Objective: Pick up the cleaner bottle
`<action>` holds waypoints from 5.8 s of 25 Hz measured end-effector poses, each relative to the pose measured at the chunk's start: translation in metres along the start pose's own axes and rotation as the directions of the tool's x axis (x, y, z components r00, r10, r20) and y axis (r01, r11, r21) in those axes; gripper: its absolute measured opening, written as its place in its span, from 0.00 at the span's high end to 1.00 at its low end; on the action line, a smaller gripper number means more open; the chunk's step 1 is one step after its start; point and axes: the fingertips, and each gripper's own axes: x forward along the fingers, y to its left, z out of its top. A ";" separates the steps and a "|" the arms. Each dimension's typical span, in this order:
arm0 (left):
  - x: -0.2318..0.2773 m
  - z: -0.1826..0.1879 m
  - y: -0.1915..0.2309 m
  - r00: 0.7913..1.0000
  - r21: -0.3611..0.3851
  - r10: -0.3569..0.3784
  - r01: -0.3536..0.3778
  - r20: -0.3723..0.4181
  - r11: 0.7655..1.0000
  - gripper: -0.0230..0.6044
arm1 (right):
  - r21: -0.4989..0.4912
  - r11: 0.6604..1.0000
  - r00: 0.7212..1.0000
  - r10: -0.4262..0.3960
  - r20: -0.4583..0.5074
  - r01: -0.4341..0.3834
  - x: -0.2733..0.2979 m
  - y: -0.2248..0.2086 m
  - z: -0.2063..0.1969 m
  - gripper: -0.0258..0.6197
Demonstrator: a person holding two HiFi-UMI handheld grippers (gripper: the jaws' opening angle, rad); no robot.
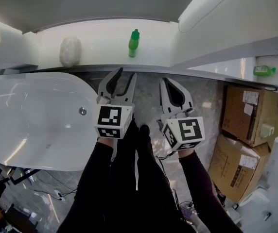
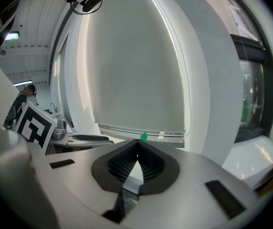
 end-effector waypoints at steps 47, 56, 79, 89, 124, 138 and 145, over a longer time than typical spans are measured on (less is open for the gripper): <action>0.140 -0.100 0.056 0.996 -0.009 0.076 -0.076 -0.041 0.997 0.60 | 0.070 0.997 1.000 -0.018 -0.020 0.019 0.091 -0.048 -0.080 0.96; 0.158 -0.104 0.061 0.995 -0.022 0.096 -0.097 -0.030 0.995 0.59 | 0.073 0.997 1.000 -0.005 -0.017 0.006 0.121 -0.060 -0.082 0.96; 0.192 -0.107 0.071 0.993 0.032 0.119 -0.120 0.016 0.992 0.60 | 0.032 0.999 1.000 -0.016 0.011 0.016 0.149 -0.077 -0.088 0.96; 0.197 -0.105 0.074 0.987 0.071 0.154 -0.157 0.046 0.985 0.65 | 0.021 1.000 1.000 -0.016 0.009 0.015 0.155 -0.080 -0.090 0.96; -0.006 0.113 0.056 0.942 0.084 0.241 -0.266 0.233 0.960 0.67 | -0.086 0.993 0.989 0.094 0.113 -0.085 0.057 0.003 0.101 0.96; -0.126 0.153 0.014 0.914 0.077 0.282 -0.316 0.290 0.946 0.67 | -0.163 0.967 0.964 0.222 0.148 -0.198 -0.032 0.063 0.137 0.96; -0.181 0.153 -0.006 0.901 0.066 0.323 -0.356 0.291 0.932 0.67 | -0.192 0.946 0.945 0.291 0.150 -0.261 -0.073 0.085 0.139 0.96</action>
